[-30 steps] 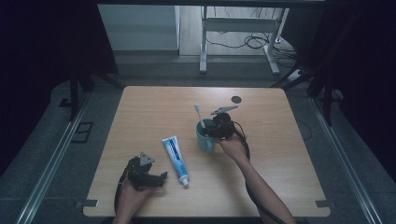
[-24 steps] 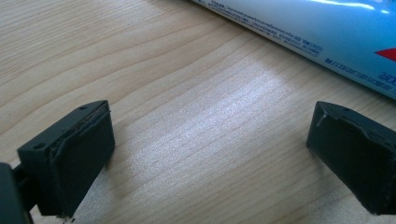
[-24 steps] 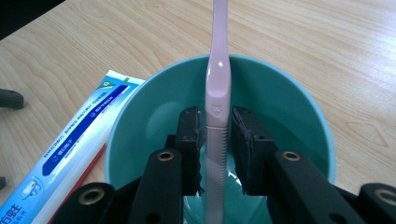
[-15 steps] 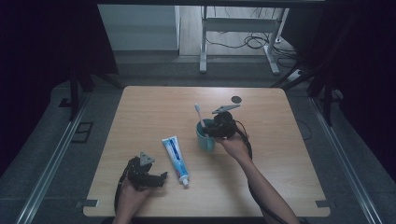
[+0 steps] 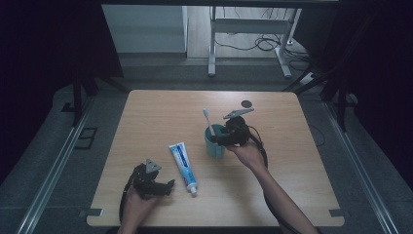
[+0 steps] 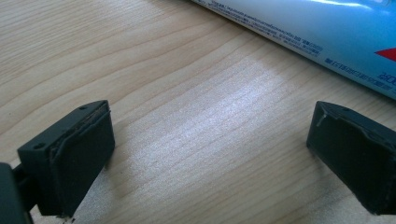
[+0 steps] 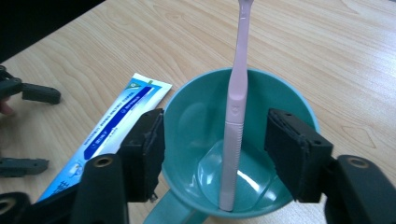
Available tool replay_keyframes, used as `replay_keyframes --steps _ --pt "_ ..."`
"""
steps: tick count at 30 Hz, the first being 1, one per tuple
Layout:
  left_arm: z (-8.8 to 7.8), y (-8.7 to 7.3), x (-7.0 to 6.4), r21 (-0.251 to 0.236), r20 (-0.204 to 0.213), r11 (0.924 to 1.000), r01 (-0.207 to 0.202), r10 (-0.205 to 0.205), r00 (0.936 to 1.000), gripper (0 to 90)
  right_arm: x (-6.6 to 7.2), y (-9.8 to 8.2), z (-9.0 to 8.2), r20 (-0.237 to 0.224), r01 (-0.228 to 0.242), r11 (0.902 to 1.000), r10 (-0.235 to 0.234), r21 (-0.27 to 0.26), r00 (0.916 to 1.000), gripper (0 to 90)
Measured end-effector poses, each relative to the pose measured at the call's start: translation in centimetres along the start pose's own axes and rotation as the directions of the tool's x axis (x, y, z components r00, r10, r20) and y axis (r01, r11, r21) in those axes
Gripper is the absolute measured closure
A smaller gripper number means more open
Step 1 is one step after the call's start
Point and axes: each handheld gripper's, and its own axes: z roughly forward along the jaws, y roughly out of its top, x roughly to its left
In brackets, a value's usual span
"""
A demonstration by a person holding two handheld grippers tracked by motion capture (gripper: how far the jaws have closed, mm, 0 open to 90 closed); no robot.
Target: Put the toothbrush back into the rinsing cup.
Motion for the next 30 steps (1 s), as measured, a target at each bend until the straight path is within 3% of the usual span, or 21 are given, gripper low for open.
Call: replay_keyframes --steps 7,13,30 --pt "0.0 0.0 0.0 0.0 0.0 1.0 0.0 0.0 1.0 1.1 0.1 -0.1 -1.0 -0.017 -0.028 0.9995 0.027 -0.017 0.9995 31.8" --pt "0.0 0.0 0.0 0.0 0.0 1.0 0.0 0.0 1.0 1.1 0.0 -0.5 -1.7 -0.002 -0.046 0.9989 0.046 -0.011 0.9989 24.5" --pt "0.0 0.0 0.0 -0.001 0.0 1.0 0.001 -0.001 1.0 1.1 -0.2 -2.2 -3.4 0.022 0.007 1.0 -0.007 0.004 0.9997 13.9"
